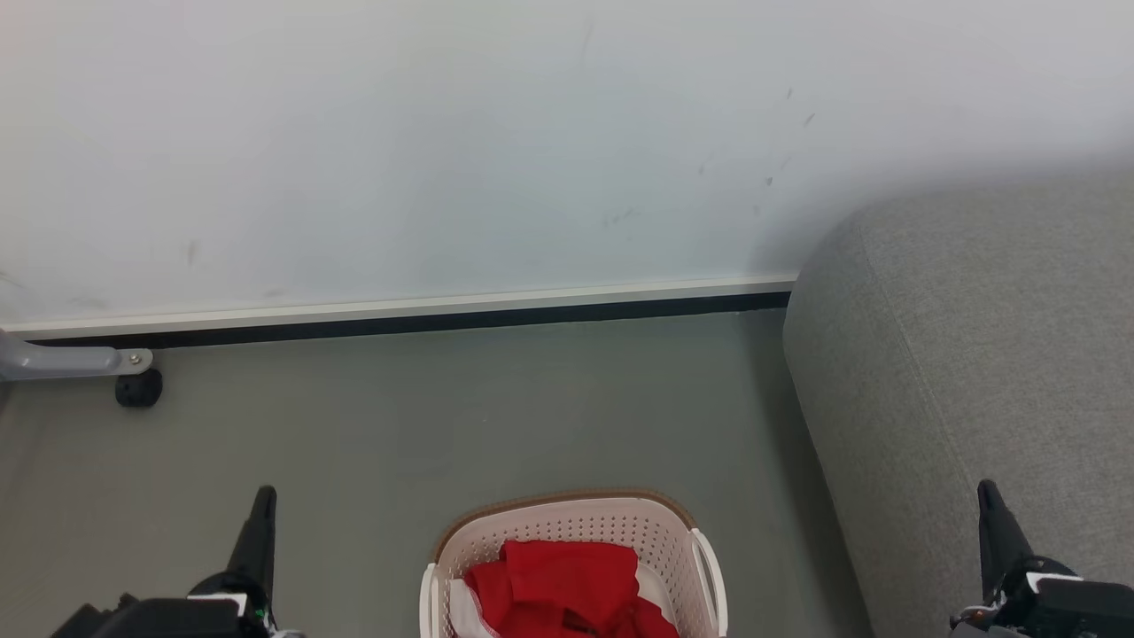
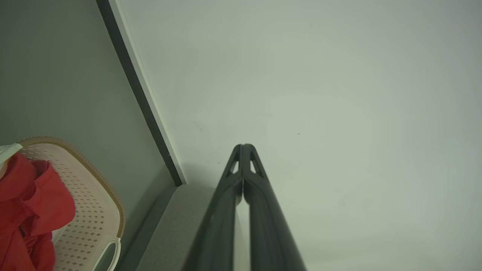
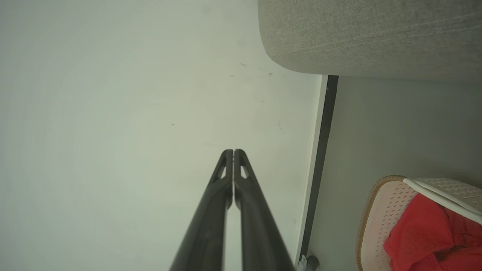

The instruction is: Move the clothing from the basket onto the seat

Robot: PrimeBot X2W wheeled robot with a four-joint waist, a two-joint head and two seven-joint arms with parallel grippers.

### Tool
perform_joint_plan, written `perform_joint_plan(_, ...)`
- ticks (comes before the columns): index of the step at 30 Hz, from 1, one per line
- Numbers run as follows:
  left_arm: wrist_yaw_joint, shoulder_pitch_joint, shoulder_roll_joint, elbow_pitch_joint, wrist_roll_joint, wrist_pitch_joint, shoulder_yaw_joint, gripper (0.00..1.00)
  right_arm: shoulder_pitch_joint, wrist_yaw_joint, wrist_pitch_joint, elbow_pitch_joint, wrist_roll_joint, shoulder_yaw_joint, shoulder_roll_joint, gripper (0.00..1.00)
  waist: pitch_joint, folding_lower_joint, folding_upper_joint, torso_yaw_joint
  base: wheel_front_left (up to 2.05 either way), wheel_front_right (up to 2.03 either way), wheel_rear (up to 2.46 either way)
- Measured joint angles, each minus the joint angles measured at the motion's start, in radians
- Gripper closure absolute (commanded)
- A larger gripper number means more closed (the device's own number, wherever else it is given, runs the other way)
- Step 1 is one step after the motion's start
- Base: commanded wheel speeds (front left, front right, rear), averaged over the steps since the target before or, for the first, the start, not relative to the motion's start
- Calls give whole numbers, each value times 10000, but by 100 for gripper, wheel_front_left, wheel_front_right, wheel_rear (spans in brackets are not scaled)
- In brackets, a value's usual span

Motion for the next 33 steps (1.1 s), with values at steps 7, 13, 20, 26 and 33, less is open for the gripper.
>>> perform_joint_plan(7,15,520,-128,514,2,-29,-94,0,466,-58,-61,541,-6,109,205,0,0,0,0,-1,0,0,0)
perform_joint_plan(13,15,502,-127,426,63,-268,-286,0,447,-58,-268,500,-56,311,201,0,-39,0,0,-7,0,0,0)
perform_joint_plan(20,15,502,-119,228,541,-545,-426,0,449,-161,-531,349,-399,393,196,0,-78,0,0,-21,0,0,0)
perform_joint_plan(26,121,500,-98,59,1233,-732,-516,0,450,-393,-738,178,-1104,477,192,0,-109,0,0,-38,0,0,0)
perform_joint_plan(33,362,473,-52,-217,2253,-999,-688,0,450,-604,-989,-94,-2330,692,178,0,-141,0,0,-61,0,0,0)
